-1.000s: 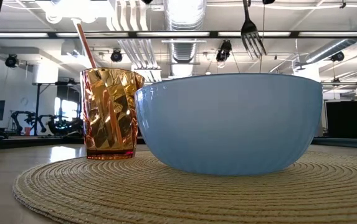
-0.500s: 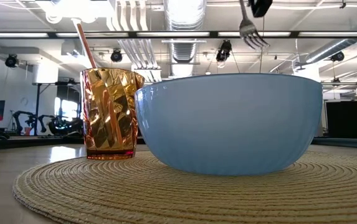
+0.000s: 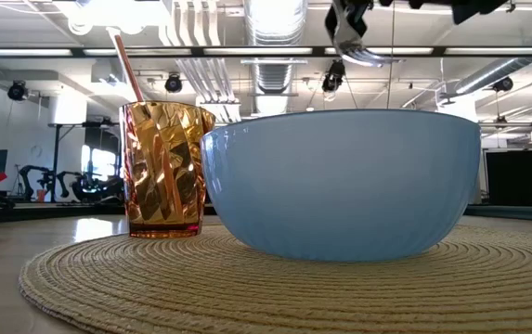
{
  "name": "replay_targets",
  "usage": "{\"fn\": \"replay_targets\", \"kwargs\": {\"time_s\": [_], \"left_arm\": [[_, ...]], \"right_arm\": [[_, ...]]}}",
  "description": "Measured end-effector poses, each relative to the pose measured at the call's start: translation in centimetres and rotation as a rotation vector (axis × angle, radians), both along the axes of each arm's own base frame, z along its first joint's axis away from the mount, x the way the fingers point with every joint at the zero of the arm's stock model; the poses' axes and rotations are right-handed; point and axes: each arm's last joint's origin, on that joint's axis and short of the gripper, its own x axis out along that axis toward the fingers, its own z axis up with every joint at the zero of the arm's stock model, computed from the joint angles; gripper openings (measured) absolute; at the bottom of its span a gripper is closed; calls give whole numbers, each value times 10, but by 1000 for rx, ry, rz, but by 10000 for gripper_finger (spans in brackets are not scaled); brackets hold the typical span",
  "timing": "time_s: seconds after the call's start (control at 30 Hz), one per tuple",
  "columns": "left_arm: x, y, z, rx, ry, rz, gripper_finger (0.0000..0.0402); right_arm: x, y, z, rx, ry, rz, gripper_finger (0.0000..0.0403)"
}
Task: Pick & Place Utensil
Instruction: Put the fork into the bowl
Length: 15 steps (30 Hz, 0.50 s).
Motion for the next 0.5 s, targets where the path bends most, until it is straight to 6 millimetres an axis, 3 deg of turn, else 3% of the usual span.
{"fn": "replay_targets", "kwargs": {"time_s": [0.33, 0.5], "left_arm": [[-3, -4, -20, -80, 4, -3, 204], [-11, -9, -20, -116, 4, -25, 204]], "right_arm": [[30, 6, -40, 71, 40, 12, 8], [39, 7, -53, 97, 31, 16, 8]]}}
